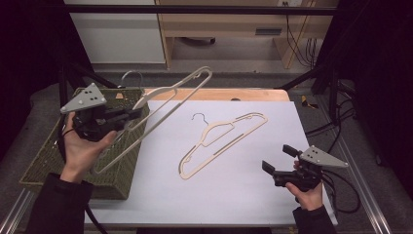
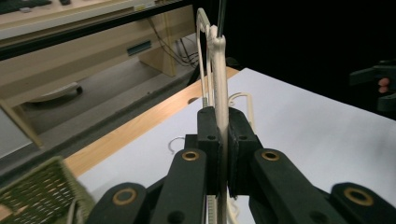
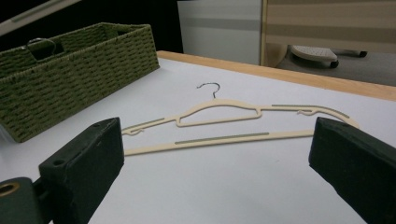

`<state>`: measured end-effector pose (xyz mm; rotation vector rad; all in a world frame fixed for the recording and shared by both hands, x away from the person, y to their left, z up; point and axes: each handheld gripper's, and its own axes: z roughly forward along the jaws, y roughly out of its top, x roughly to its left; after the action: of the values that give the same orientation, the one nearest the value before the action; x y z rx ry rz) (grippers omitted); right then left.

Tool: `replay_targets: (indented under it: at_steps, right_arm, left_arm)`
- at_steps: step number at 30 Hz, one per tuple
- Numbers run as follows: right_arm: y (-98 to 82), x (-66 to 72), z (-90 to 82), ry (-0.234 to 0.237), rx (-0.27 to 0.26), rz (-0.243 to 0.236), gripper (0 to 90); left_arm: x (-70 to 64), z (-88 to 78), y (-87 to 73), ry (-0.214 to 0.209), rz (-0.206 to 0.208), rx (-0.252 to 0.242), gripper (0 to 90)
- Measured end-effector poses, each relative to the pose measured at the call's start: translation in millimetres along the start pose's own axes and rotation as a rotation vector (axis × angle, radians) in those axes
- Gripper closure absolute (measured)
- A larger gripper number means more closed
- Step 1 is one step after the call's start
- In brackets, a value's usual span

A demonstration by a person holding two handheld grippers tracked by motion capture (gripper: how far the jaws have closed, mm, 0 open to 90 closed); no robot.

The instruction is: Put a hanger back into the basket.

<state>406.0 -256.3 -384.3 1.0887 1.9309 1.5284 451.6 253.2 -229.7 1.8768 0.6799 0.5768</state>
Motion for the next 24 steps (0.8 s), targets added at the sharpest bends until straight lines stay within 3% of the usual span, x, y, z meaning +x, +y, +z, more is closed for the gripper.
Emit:
replay_targets:
  at_steps: [8, 17, 24]
  right_arm:
    - [-0.9, 0.3, 1.0, 0.001, 0.008, -0.002, 3.4]
    - [-1.6, 1.0, 3.2, 0.000, 0.014, -0.004, 3.4]
    - [-1.9, 0.9, 3.3, 0.004, 0.018, -0.008, 3.4]
  left_arm:
    - [31.6, -18.5, -8.9, 0.057, -0.007, 0.010, 85.9]
    - [72.1, -41.5, -34.3, 0.134, -0.033, 0.043, 85.8]
    - [90.5, -46.8, -51.1, 0.172, -0.020, 0.073, 85.9]
